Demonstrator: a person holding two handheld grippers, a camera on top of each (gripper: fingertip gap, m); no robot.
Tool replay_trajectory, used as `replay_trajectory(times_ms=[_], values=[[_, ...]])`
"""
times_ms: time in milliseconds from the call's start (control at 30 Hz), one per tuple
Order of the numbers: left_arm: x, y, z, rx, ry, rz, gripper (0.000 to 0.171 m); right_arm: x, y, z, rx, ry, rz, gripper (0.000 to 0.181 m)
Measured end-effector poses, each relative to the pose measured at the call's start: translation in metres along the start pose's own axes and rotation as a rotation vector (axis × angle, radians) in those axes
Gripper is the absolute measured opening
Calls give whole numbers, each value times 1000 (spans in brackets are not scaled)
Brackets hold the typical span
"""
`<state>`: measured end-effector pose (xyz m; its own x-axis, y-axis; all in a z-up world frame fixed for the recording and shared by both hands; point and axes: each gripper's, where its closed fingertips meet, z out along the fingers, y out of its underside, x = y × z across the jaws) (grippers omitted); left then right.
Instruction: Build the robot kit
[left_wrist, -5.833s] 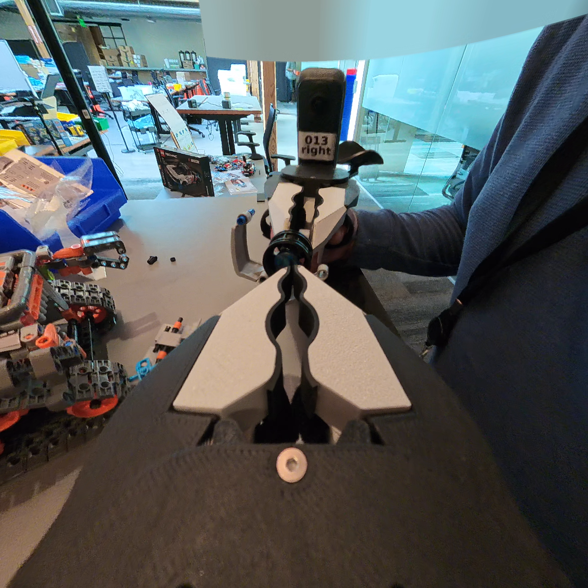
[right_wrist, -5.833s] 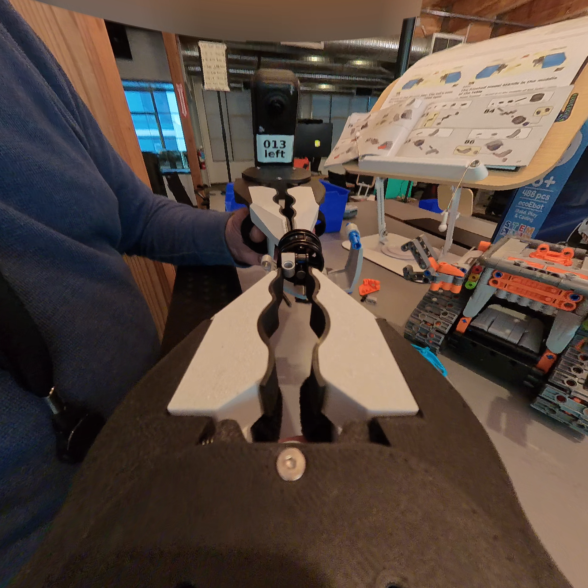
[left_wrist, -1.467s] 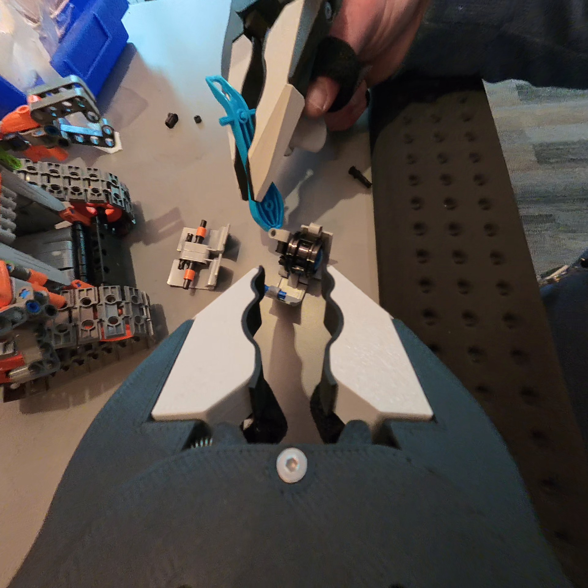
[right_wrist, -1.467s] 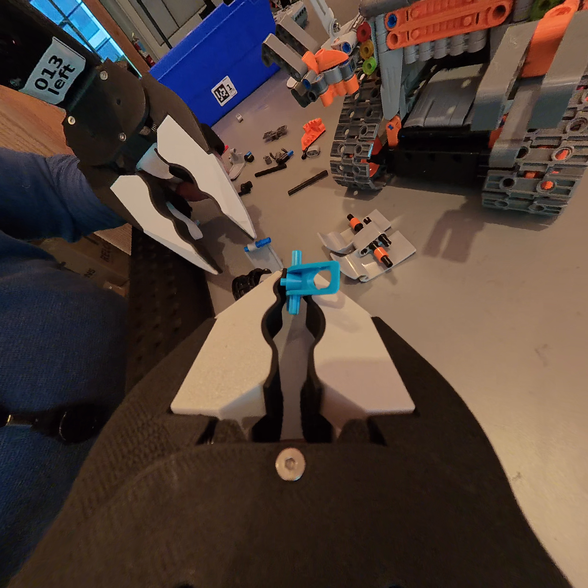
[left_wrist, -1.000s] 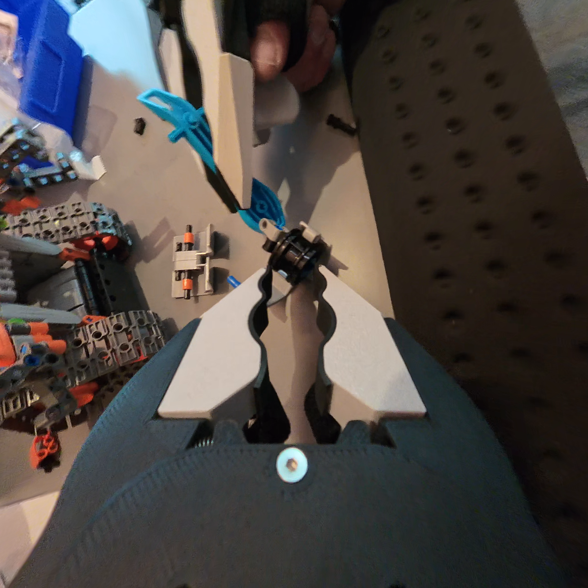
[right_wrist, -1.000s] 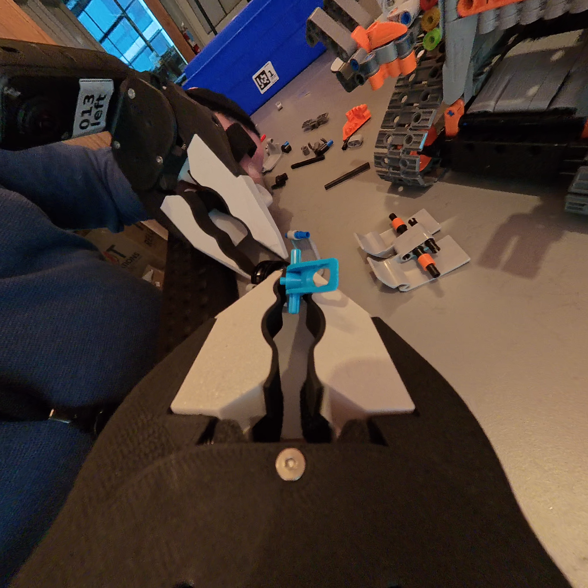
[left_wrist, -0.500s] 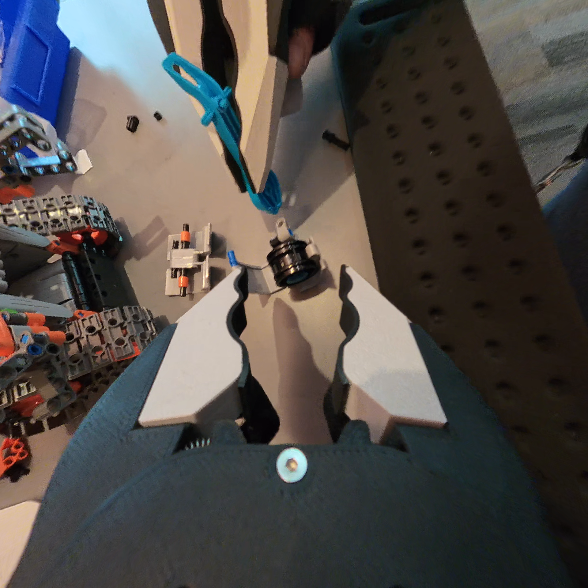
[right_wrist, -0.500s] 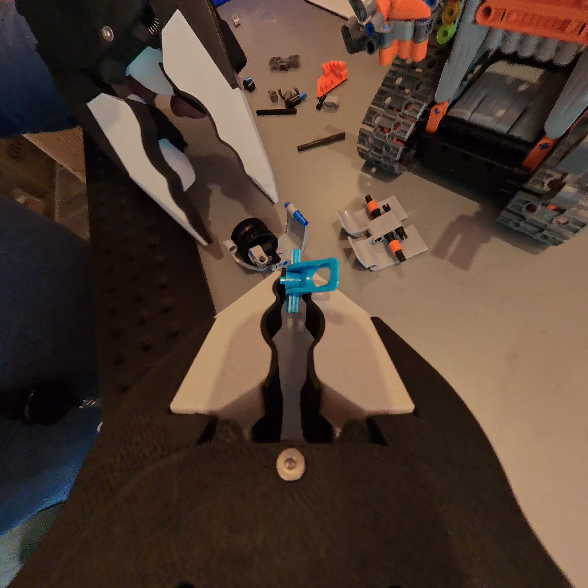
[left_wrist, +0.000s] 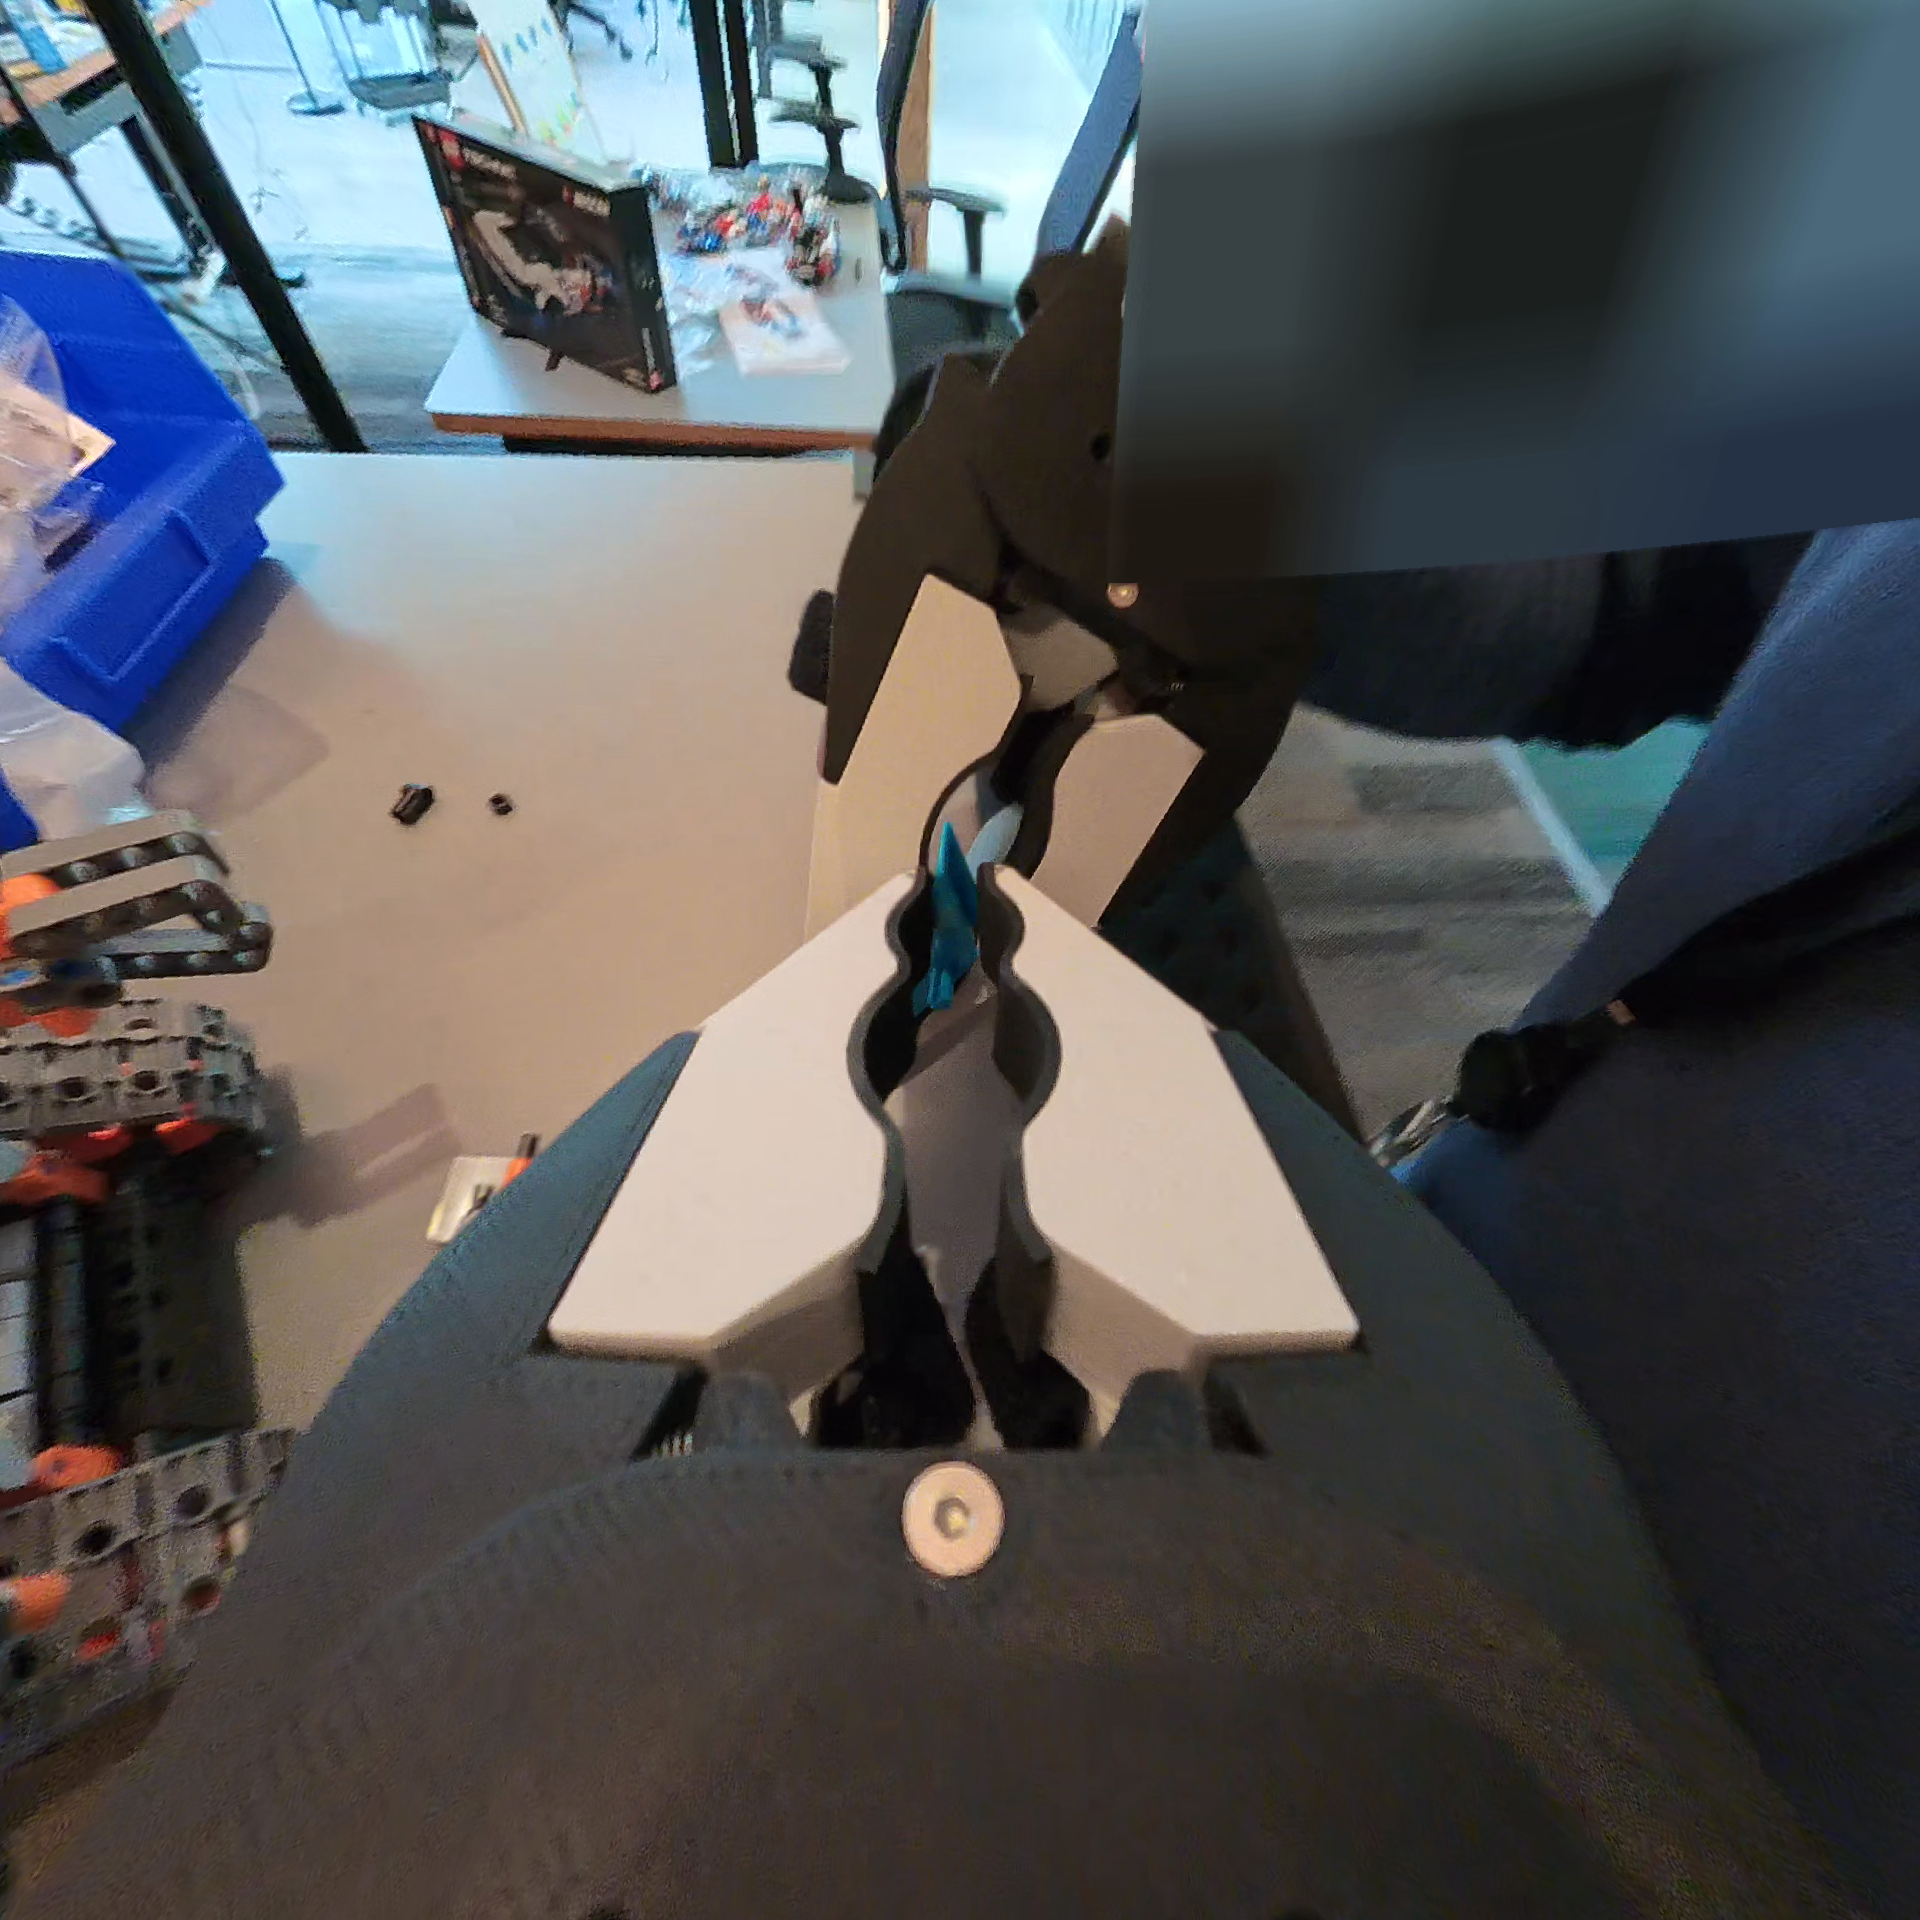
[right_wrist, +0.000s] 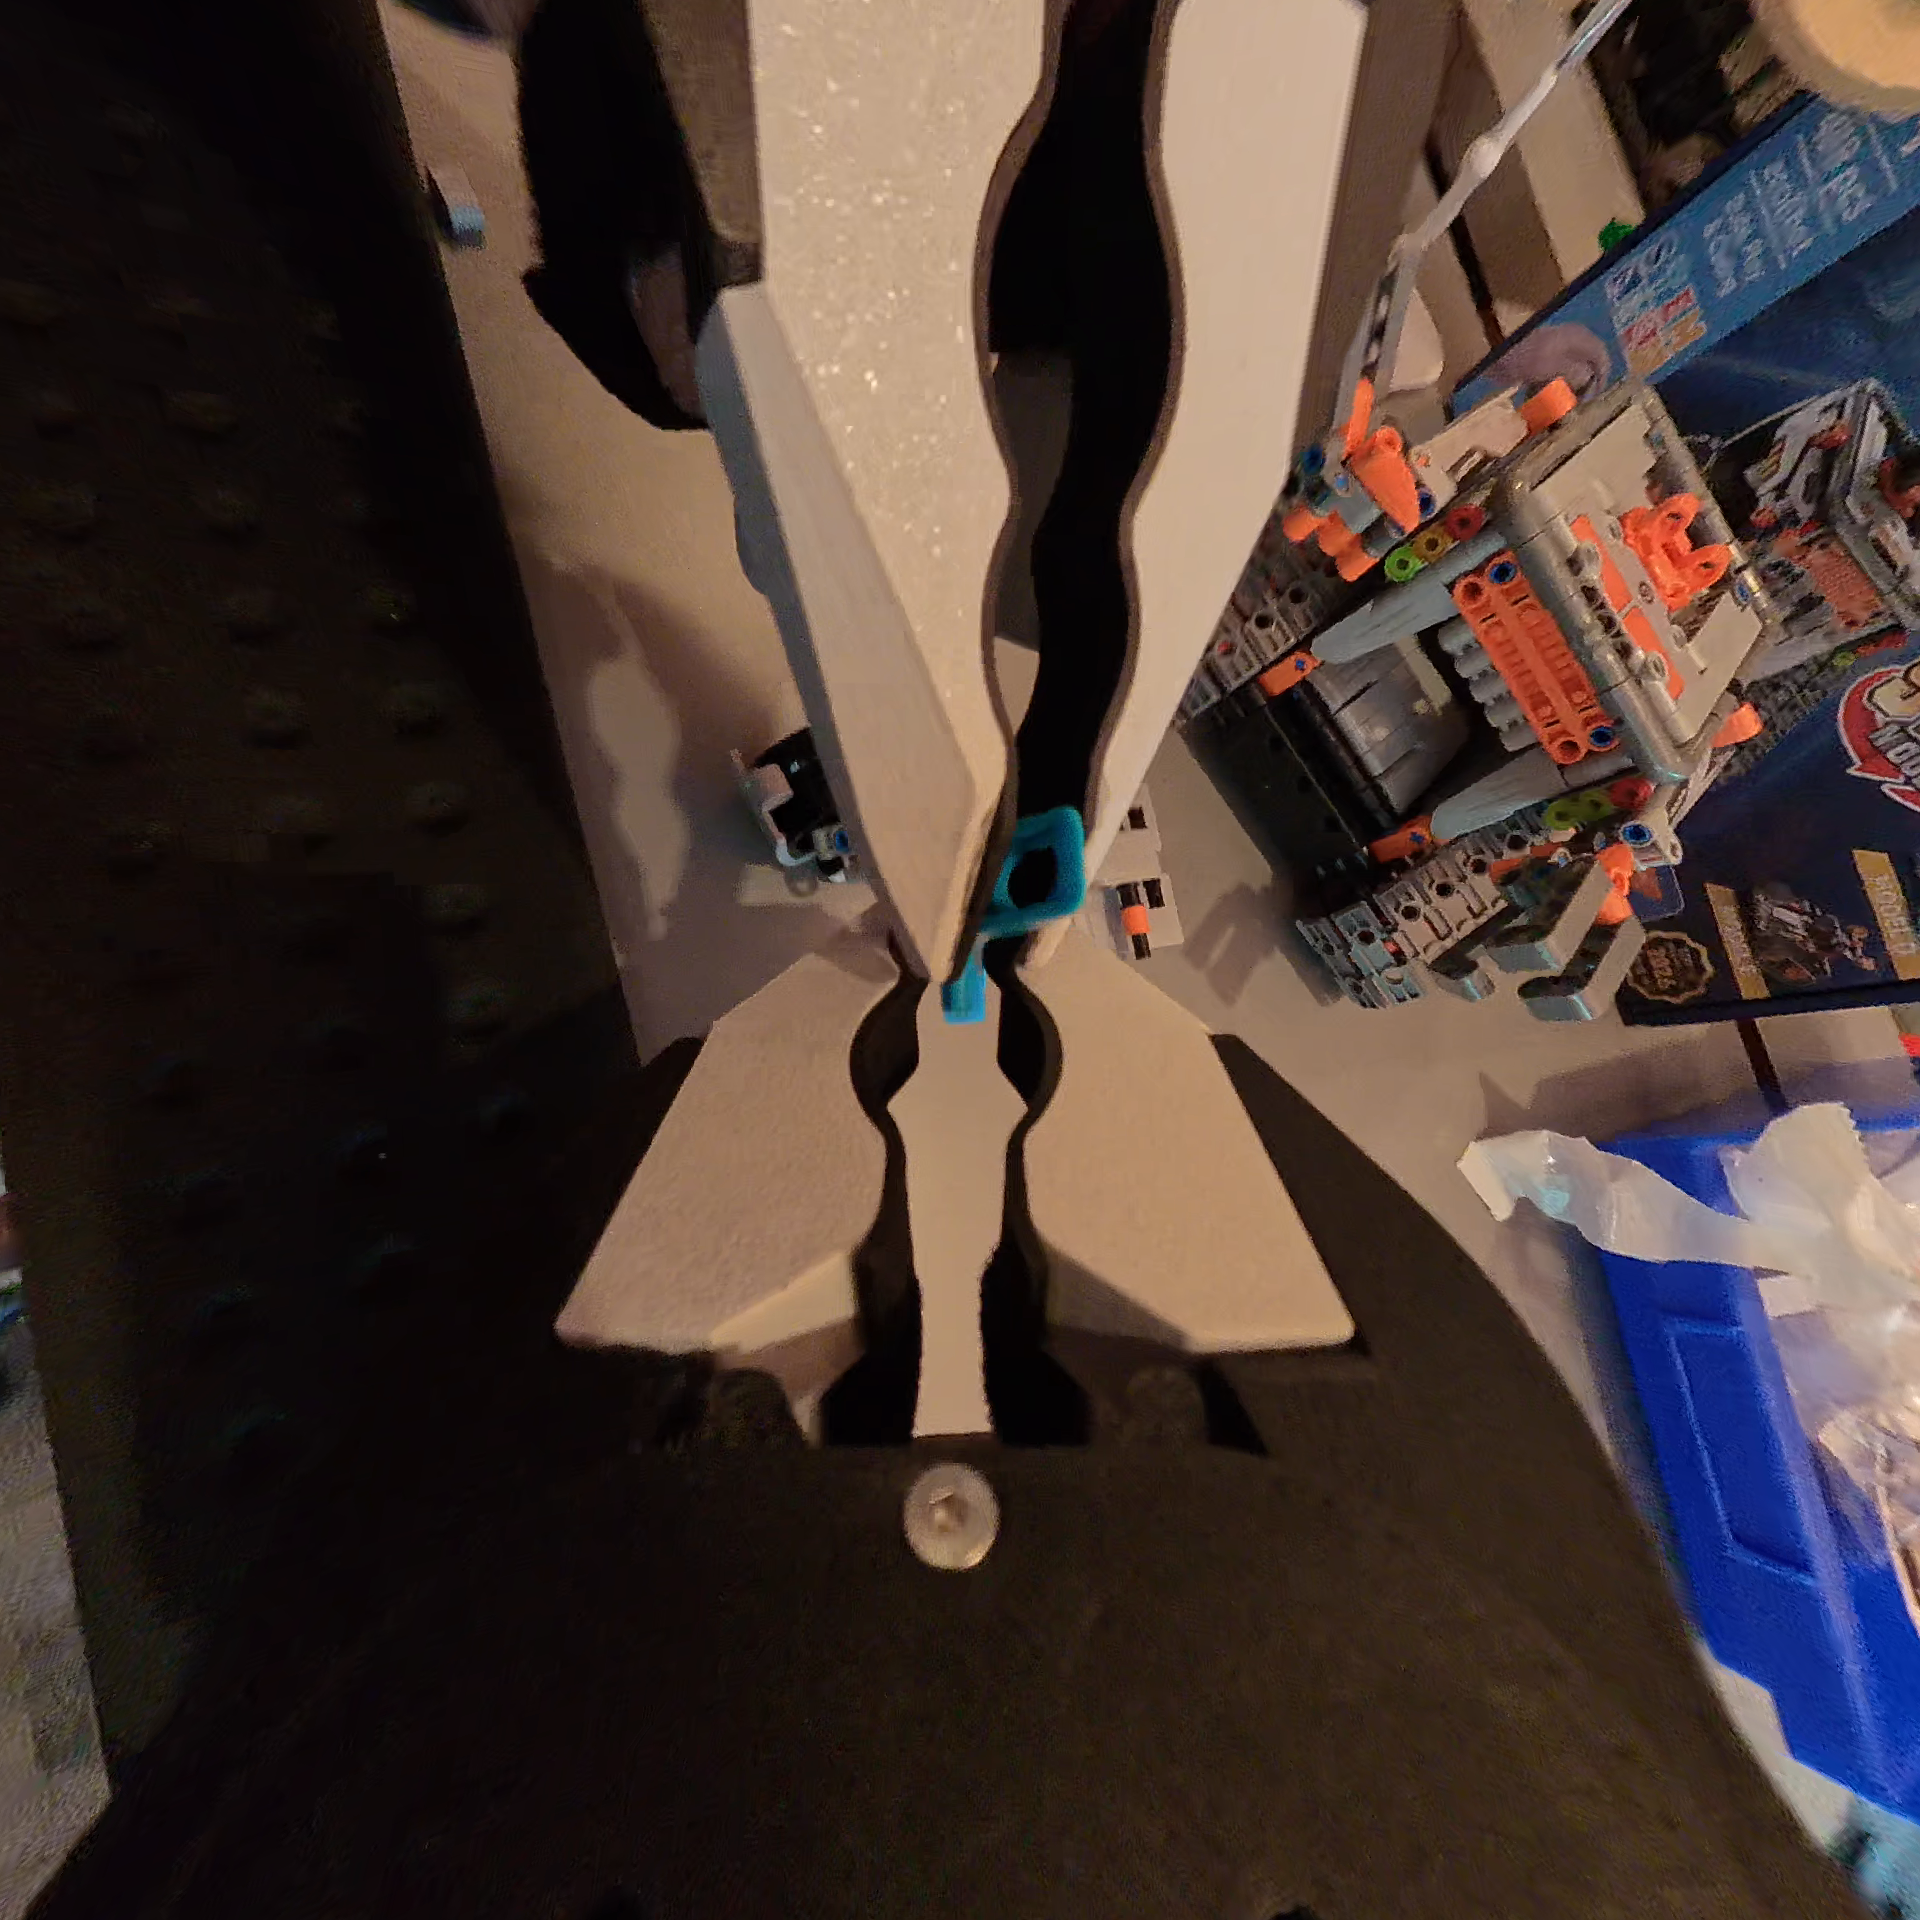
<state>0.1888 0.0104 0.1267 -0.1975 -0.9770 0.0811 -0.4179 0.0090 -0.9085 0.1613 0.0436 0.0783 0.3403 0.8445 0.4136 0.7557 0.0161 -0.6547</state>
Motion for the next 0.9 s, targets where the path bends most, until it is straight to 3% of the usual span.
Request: replay_trajectory(times_ms=[67, 233, 367, 467, 533, 600, 800, 900], values=[[3, -6, -3, 59, 47, -47, 4, 0, -7, -7, 94, -20, 45, 7], [4, -27, -16, 239, 159, -176, 4, 5, -36, -40, 506, -194, 288, 10], [4, -44, -30, 420, 246, -302, 4, 11, -41, -50, 603, -157, 312, 8], [4, -45, -33, 457, 282, -338, 4, 8, -46, -52, 625, -139, 301, 6], [-1, -36, -30, 415, 219, -316, 7, 9, -38, -47, 550, -103, 257, 6], [-11, -18, -31, 314, 111, -266, 26, 10, -22, -39, 430, -62, 199, 5], [-23, 71, -43, -172, -182, 16, 30, -9, 29, -6, 46, -47, -47, 5], [-23, 94, -40, -263, -219, 50, 35, -15, 41, 6, -53, -55, -114, 5]])
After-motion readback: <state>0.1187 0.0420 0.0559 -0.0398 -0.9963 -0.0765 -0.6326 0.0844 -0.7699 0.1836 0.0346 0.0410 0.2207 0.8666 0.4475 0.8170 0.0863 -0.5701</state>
